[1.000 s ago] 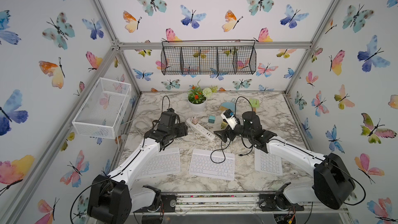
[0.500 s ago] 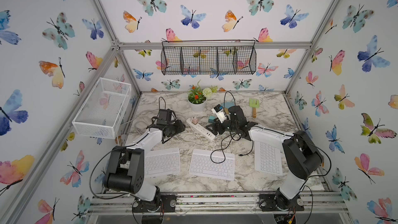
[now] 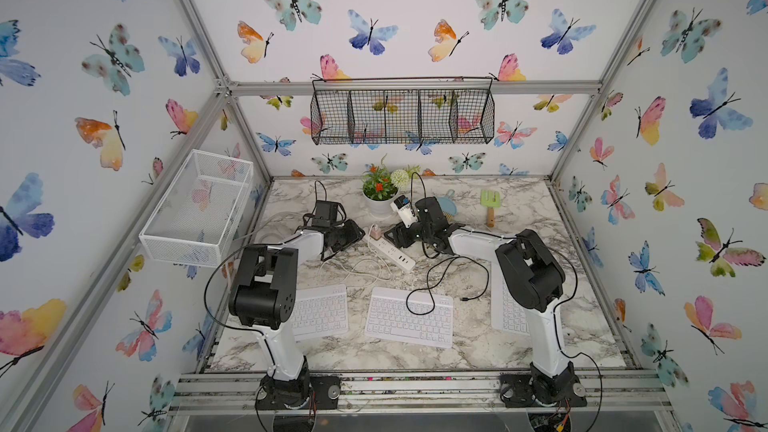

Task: Unplug the wireless keyboard
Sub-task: Remove the plug from the socket.

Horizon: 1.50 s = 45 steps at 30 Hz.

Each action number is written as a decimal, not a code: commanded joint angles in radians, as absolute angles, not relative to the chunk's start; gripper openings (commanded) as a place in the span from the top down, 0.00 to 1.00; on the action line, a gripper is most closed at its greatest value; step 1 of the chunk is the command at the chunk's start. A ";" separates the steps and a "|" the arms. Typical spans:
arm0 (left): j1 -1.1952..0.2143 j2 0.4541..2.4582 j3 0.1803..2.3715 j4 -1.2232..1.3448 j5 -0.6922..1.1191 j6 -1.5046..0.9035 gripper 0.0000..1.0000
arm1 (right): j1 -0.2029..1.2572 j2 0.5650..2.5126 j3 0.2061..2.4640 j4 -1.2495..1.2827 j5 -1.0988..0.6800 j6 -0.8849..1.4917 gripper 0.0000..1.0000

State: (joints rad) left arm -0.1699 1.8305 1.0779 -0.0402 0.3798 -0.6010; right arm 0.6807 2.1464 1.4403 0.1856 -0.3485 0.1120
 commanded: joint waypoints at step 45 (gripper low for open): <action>-0.219 1.990 1.014 0.054 0.404 -0.714 0.64 | 0.786 2.344 1.601 0.259 -0.264 0.134 0.69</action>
State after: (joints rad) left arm -0.1921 1.9312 1.0306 0.1486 0.4343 -0.7418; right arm 0.7593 2.3116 1.5661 0.2413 -0.2584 0.1299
